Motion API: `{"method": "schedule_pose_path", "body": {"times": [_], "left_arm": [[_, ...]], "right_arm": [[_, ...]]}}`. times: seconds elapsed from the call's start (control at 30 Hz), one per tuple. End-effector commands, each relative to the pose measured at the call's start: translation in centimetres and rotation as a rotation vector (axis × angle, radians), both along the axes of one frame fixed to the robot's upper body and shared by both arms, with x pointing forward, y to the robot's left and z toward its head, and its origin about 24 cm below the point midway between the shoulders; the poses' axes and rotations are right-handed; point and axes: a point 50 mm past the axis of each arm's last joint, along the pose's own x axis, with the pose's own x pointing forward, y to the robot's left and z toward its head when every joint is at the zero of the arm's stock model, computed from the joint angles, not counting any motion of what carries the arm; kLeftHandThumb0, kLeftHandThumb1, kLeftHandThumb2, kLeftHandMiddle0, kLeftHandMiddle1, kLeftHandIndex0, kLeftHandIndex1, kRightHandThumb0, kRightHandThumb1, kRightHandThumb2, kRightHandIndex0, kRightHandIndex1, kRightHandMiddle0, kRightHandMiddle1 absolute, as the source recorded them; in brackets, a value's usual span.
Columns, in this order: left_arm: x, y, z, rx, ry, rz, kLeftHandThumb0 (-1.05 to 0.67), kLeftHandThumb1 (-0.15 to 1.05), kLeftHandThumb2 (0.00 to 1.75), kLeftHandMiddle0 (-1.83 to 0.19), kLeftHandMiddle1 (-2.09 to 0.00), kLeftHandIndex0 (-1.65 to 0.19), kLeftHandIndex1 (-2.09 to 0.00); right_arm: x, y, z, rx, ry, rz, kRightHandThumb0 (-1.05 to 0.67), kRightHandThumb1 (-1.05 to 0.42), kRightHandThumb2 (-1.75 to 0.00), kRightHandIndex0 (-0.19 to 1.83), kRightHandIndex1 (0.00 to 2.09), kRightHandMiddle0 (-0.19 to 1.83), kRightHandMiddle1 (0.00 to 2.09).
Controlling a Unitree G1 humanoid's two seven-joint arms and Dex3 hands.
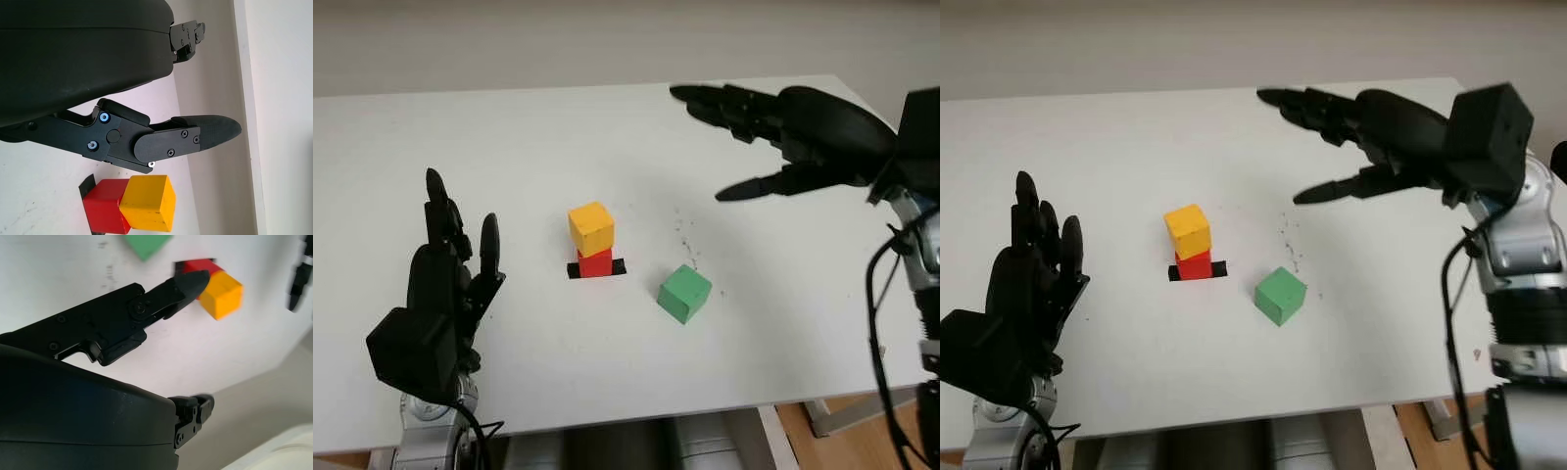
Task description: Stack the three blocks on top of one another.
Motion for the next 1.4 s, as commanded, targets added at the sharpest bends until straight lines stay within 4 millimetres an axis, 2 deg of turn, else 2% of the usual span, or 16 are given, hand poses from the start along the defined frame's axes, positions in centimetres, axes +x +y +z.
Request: {"method": "schedule_pose_path", "body": {"times": [0.0,0.1,0.37,0.53,0.83,1.3,1.37], "left_arm": [[0.2,0.1,0.7,0.006,-0.038,-0.009,-0.70,1.05,0.54,0.18,-0.05,0.19,-0.01],[0.4,0.2,0.8,0.000,-0.045,-0.013,-0.69,1.05,0.54,0.19,-0.05,0.19,-0.01],[0.4,0.2,1.1,-0.004,-0.056,-0.021,-0.69,1.05,0.54,0.18,-0.05,0.19,-0.01],[0.1,0.5,1.0,-0.003,-0.057,-0.019,-0.68,1.05,0.54,0.19,-0.05,0.19,0.00],[0.0,0.2,0.8,-0.008,-0.048,-0.019,-0.69,1.05,0.54,0.19,-0.05,0.19,0.00],[-0.1,0.1,0.7,-0.014,-0.045,-0.020,-0.68,1.05,0.54,0.19,-0.04,0.19,0.00],[-0.1,0.1,0.7,-0.013,-0.045,-0.020,-0.68,1.05,0.55,0.19,-0.03,0.19,0.00]], "right_arm": [[-1.0,0.1,0.5,-0.076,-0.087,0.017,-0.57,-0.82,-0.05,0.36,0.12,0.48,0.15],[-1.5,0.4,0.1,-0.132,-0.142,0.052,-0.57,-0.81,-0.05,0.38,0.10,0.51,0.13],[-1.1,2.0,-2.2,-0.353,-0.189,0.149,-0.58,-0.86,-0.06,0.31,0.05,0.43,0.06],[-1.0,2.8,-3.8,-0.369,-0.210,0.214,-0.61,-0.85,-0.05,0.29,0.04,0.42,0.06],[-0.7,3.7,-6.7,-0.298,-0.281,0.289,-0.62,-0.83,-0.05,0.38,0.08,0.57,0.14],[-0.1,3.8,-8.0,-0.352,-0.265,0.289,-0.62,-0.83,-0.05,0.41,0.09,0.57,0.24],[0.0,3.7,-8.2,-0.364,-0.268,0.285,-0.62,-0.82,-0.05,0.43,0.09,0.55,0.32]]}}
